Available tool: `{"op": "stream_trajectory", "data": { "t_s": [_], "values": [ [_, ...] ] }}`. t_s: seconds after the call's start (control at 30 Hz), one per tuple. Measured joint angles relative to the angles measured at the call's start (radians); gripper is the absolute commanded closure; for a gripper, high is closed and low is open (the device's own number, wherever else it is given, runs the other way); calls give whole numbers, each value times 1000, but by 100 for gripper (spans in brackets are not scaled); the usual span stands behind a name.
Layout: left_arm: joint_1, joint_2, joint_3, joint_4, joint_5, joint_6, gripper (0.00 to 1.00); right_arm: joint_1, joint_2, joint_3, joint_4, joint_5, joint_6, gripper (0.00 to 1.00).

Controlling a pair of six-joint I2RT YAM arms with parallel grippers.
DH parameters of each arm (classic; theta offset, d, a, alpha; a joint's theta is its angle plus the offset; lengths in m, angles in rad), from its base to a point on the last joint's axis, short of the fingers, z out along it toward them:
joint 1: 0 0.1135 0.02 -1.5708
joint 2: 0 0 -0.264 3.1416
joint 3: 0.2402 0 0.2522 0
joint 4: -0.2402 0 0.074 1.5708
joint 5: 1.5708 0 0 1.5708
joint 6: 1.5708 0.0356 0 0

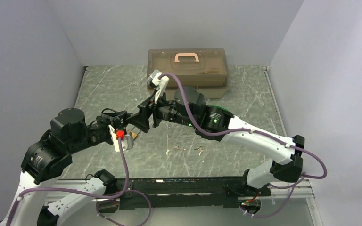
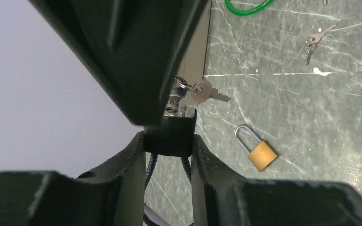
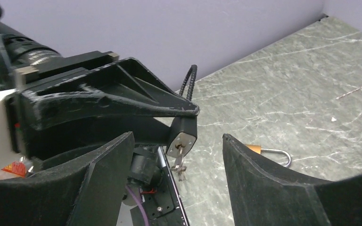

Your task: Unlock with the key

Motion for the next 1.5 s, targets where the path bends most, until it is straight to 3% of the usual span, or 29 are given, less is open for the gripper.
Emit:
{"op": "stream_trajectory", "data": {
  "t_s": [0.2,0.33,0.43,0.6,0.7,0.83,0.9,1.0,1.03,1.07,1.33,1.5],
  "values": [
    [0,0,0,0,0,0,100,-18,68,19,-15,-12,15,33],
    [0,-1,0,2,0,0,100,-28,93,39,-36,-22,27,40],
    [0,-2,0,6,0,1,100,-34,101,58,-39,-42,38,53],
    [0,0,0,8,0,1,95,-50,102,63,-26,-114,79,87],
    [0,1,0,17,0,2,78,-81,103,63,-19,-170,133,100],
    [0,21,10,28,0,-6,61,-121,99,45,11,-245,188,100],
    [0,34,13,22,8,-27,38,-137,95,27,22,-269,197,100],
    [0,45,13,9,36,-72,32,-150,91,13,14,-302,174,100],
    [0,47,13,4,47,-90,10,-151,90,13,6,-309,164,100],
    [0,48,16,-4,56,-109,2,-153,89,13,-3,-316,150,100],
    [5,95,105,-86,118,-231,1,-156,35,12,-88,-350,23,100],
    [75,168,166,-165,229,-281,0,-150,-8,11,-118,-381,-68,100]
  ]
}}
